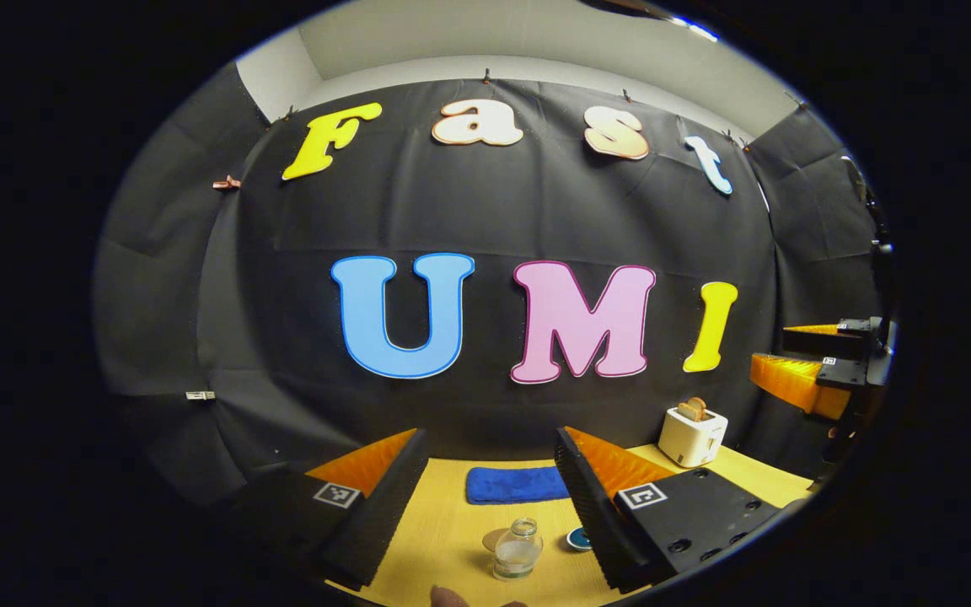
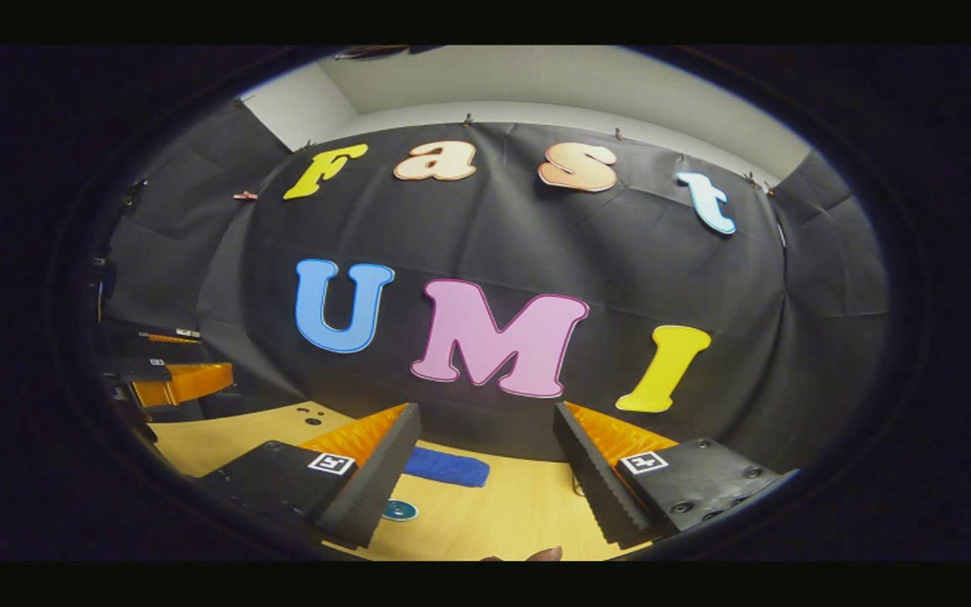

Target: Open the teacup lid with one hand, grasp the water bottle and pour water into the teacup with the other hand; after pouring, place the water bottle on the coaster and then close the teacup lid.

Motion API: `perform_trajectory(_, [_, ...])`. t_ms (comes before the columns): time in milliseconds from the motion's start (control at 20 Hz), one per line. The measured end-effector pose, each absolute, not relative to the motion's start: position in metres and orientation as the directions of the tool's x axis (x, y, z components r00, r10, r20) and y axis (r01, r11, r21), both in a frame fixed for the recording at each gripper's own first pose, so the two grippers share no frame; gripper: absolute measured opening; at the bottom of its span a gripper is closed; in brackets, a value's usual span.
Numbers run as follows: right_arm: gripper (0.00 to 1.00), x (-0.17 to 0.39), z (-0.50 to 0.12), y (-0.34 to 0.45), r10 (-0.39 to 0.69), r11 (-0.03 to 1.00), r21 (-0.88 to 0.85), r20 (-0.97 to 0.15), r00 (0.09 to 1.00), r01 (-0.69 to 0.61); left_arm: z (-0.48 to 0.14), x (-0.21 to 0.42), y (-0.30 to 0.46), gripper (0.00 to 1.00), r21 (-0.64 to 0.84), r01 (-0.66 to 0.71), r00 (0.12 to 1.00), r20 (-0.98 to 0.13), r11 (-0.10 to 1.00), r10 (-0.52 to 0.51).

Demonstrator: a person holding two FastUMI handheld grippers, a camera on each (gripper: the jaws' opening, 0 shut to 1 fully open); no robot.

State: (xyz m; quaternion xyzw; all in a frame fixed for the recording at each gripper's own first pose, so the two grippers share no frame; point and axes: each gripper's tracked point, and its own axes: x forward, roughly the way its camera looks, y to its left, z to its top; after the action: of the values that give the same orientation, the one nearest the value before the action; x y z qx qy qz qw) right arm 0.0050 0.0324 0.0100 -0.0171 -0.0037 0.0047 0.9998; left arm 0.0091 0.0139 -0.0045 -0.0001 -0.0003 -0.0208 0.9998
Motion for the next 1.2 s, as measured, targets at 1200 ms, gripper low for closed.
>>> perform_trajectory(1200, [0.98,0.047,-0.164,0.110,0.169,0.985,-0.005,-0.134,0.976,-0.171,-0.157,0.010,0.015,0.95,-0.019,0.063,0.982,-0.177,0.998,-0.066])
